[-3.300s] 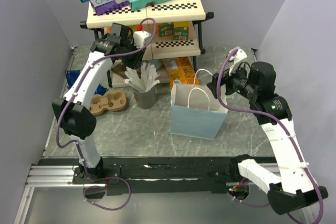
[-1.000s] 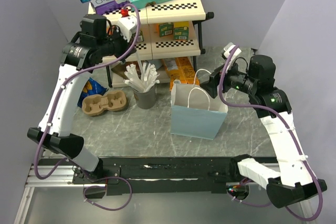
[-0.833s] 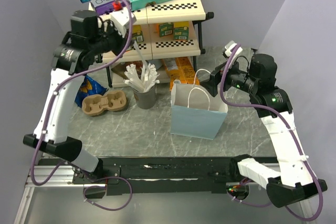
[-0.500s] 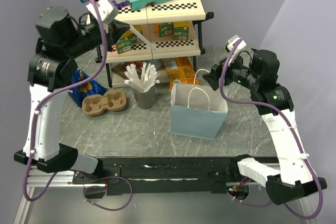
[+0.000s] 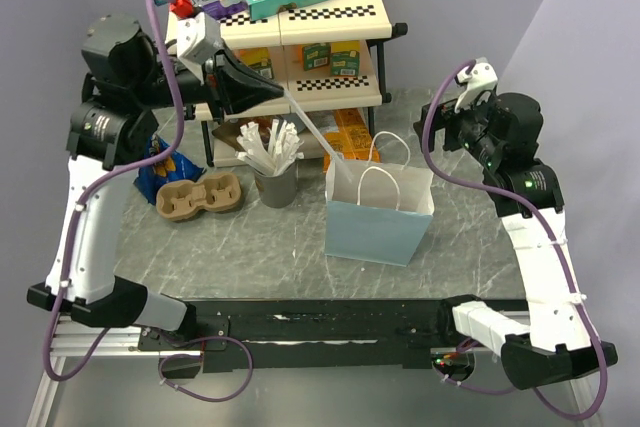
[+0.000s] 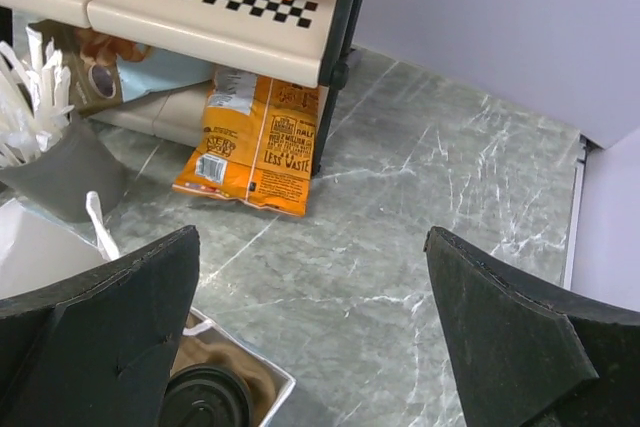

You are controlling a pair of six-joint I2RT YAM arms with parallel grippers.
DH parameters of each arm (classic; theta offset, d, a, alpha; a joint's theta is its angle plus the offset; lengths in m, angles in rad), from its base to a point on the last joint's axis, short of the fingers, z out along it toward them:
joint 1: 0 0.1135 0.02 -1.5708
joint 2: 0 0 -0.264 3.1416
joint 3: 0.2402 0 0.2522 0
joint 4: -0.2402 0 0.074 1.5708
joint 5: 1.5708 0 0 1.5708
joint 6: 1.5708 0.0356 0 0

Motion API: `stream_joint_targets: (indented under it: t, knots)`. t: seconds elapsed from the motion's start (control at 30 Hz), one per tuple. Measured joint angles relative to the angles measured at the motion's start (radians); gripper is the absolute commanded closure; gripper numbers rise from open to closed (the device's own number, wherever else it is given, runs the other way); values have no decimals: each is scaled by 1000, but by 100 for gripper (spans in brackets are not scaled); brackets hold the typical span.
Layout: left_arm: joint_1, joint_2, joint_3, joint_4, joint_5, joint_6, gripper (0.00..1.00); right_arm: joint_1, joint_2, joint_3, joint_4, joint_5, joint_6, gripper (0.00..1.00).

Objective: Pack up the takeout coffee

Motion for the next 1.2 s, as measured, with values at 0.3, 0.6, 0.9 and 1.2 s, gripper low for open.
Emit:
stream_joint_targets:
  t: [0.3, 0.6, 0.9, 1.2]
  knots:
    - [-102, 56, -44, -31, 14, 40, 99, -13, -42, -38, 5, 2, 6, 0]
    - [-192, 128, 23, -143, -88, 167, 99, -35, -98, -78, 2, -4, 7, 0]
    - [-142, 68, 66, -124, -62, 173, 99, -43, -103, -78, 2, -18, 7, 0]
    - [-90, 27, 111, -105, -107, 211, 99, -44, -84, -78, -2, -29, 7, 0]
